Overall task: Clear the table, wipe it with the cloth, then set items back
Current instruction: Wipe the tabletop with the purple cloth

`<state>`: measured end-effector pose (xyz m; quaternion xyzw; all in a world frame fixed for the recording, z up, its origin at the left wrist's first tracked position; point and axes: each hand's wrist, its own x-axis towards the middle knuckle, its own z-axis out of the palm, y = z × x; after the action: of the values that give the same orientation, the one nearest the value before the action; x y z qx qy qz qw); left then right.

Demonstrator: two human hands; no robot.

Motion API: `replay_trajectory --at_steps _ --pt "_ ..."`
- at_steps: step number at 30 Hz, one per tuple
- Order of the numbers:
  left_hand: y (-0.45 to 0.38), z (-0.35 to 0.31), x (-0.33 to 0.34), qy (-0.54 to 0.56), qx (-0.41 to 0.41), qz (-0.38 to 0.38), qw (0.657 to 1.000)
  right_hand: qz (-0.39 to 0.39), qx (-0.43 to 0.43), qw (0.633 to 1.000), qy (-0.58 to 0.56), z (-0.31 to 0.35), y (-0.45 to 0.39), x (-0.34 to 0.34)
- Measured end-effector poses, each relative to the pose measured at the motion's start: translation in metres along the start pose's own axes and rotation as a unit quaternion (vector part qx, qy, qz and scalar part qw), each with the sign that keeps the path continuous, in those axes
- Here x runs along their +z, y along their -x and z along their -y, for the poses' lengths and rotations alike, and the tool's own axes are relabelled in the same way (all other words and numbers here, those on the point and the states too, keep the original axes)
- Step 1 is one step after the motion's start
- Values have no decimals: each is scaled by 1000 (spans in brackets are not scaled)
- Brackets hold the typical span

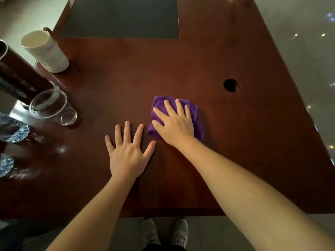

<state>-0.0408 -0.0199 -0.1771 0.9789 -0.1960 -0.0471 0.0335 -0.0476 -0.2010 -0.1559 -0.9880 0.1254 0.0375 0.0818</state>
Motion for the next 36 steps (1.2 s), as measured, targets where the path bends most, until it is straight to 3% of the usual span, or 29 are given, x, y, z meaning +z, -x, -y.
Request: replay_trajectory --at_steps 3,6,11,16,26,31,36 --pt "0 0 0 2 -2 -4 1000 5 -45 999 5 -23 24 0" --pt "1 1 0 5 -2 -2 1000 3 -27 1000 2 -50 47 -1" --pt "2 1 0 7 -6 3 1000 -45 135 990 0 -113 65 -7" --pt "2 0 -2 11 -7 3 1000 -40 329 943 -6 -182 77 -20" --pt "2 0 -1 7 -6 0 1000 -49 455 888 -40 -157 32 -25" --pt "2 -1 0 13 -6 -2 1000 -59 372 926 -40 -91 -14 -18" --pt "2 0 0 7 -7 -2 1000 -47 145 988 -35 -7 -26 -6"
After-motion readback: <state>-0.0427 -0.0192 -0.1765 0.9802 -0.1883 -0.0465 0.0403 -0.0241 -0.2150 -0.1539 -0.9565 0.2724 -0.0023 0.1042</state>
